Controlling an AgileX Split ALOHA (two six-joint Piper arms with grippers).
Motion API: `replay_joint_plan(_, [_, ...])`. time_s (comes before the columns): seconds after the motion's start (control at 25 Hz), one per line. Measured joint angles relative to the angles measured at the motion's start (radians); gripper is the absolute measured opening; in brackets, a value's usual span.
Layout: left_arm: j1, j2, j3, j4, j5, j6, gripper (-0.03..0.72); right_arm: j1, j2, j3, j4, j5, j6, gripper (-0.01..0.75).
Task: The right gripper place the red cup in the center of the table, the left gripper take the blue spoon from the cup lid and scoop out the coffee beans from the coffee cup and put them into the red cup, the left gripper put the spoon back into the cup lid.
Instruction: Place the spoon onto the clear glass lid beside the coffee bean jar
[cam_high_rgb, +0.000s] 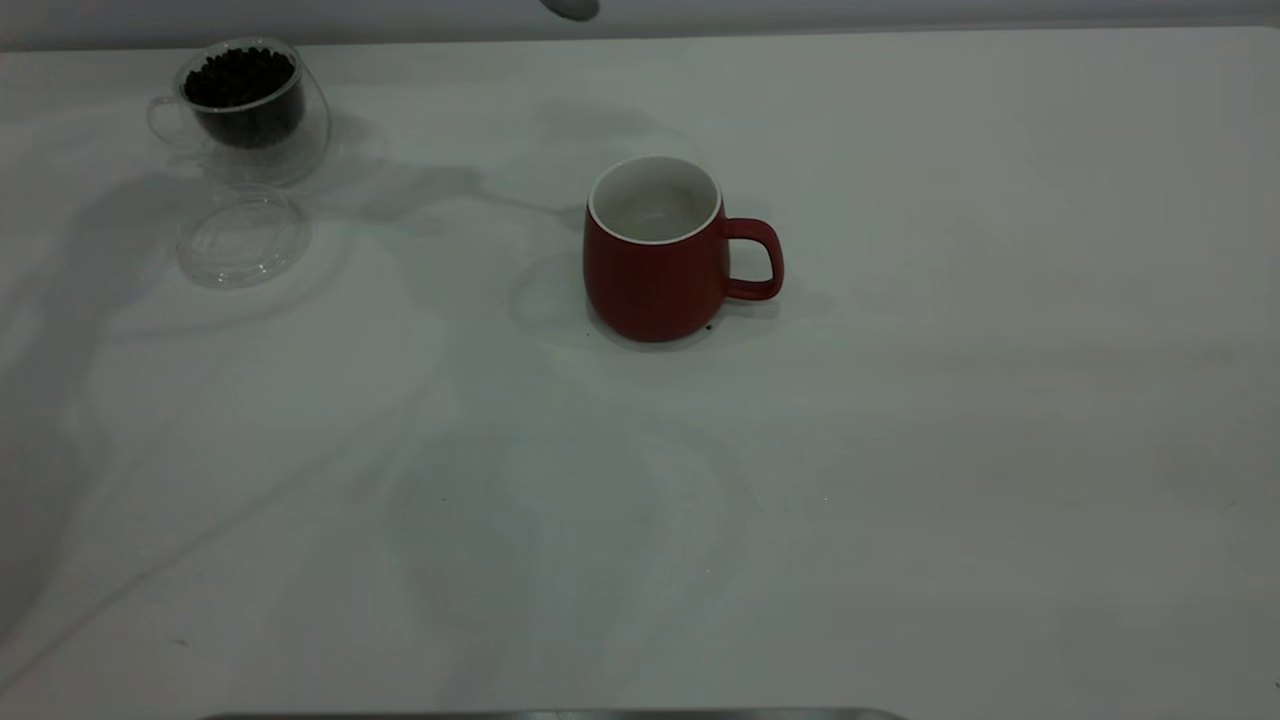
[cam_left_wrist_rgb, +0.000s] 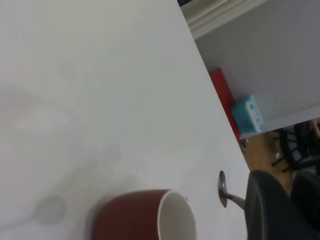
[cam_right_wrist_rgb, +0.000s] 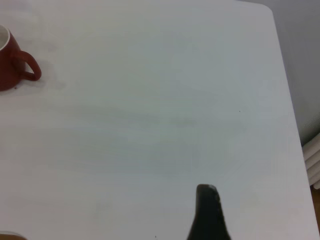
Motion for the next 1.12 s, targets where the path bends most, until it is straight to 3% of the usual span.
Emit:
replay_joint_plan(0.16, [0.060,-0.043,0.122,-0.002,0.000,0.003,0.118,0.000,0.000,0.000,0.000,0.000,0.000,0.588])
replay_joint_plan(0.48, [0.248,-0.099,0.390,-0.084,-0.003,0.144,0.118,0.000,0.000,0.000,0.000,0.000,0.000,0.588])
replay_joint_plan(0.84, [0.447,-0.107,0.559,-0.096,-0.012,0.260,0.118,0.000,0.000,0.000,0.000,0.000,0.000,0.588])
replay_joint_plan(1.12, [0.490,-0.109,0.583,-0.022,-0.140,0.281,0.118,0.000,0.000,0.000,0.000,0.000,0.000,0.588])
